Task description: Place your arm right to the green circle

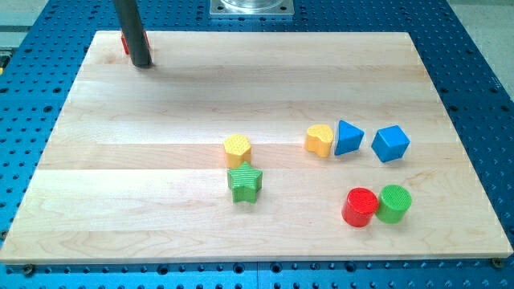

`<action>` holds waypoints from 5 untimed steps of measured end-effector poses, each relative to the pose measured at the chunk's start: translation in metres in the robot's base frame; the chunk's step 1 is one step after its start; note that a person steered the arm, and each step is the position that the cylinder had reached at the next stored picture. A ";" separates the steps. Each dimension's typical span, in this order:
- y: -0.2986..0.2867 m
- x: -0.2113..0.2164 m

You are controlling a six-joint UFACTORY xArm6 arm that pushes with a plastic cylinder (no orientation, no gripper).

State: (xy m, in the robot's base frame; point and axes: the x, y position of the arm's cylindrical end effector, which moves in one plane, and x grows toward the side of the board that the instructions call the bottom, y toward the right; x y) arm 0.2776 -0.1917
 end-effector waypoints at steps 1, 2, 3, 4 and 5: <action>0.026 0.010; 0.037 0.010; 0.037 0.012; 0.059 0.065; 0.096 0.122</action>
State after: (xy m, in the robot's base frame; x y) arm 0.3993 -0.0955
